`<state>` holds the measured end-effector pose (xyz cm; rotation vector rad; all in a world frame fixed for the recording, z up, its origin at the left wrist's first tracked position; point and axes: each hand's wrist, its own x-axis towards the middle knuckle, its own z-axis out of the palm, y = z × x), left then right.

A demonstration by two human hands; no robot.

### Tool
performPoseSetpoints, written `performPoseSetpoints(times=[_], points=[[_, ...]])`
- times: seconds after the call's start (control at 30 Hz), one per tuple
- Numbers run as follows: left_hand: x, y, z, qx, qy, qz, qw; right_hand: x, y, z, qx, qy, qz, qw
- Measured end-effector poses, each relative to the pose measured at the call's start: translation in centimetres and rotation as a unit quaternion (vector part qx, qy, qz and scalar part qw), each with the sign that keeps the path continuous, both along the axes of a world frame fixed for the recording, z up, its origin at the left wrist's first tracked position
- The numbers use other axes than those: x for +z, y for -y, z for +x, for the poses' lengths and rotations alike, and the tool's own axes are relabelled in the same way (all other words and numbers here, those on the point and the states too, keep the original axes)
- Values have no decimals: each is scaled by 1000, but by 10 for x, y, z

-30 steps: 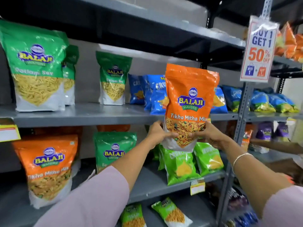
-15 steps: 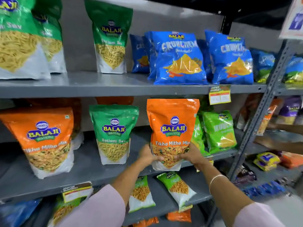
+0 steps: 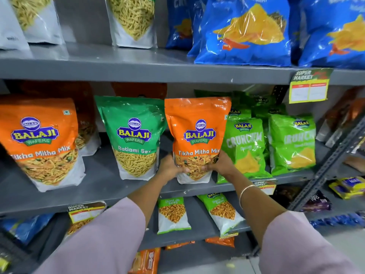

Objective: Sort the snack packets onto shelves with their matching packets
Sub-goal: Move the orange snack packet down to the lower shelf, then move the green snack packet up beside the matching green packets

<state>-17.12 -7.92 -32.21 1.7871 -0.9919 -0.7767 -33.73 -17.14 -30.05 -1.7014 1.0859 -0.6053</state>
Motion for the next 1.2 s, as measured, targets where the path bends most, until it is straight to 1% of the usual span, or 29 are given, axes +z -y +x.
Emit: performPoseSetpoints(times=[0.27,0.37,0.43,0.5,0.57,0.63,0.73,0.8,0.87,0.9,0.97,1.0,1.13,1.2], points=[[1,2,3,-17,0,5,1000,-6,9,6,10,4,9,1000],[3,-5,1,-37,-12,34,999,-2,7,8,16,-23,26,999],[5,-13,2,-42,-5,76,996,5,0,5,26,-61,70,995],[8,-23,8,-40,16,105,994,10,-6,1,53,-161,103,980],[11,-36,17,-42,16,119,992,14,-11,-1,80,-233,116,962],[16,-51,31,-29,1,140,990,14,-15,4,97,-250,159,950],[19,-73,59,6,-14,193,981,16,-33,29,152,-228,214,938],[20,-89,78,35,-42,222,973,16,-48,54,186,-212,229,932],[19,-101,97,82,-65,202,974,13,-59,81,194,-196,217,937],[18,-104,106,118,-70,176,975,12,-65,93,194,-193,200,941],[18,-106,122,186,-75,114,973,7,-72,115,178,-180,143,957],[18,-106,128,195,-81,89,973,5,-74,124,167,-168,120,964],[17,-100,139,137,-55,50,988,-9,-72,150,125,-14,133,983],[14,-96,143,123,-47,43,990,-15,-73,157,102,39,120,987]])
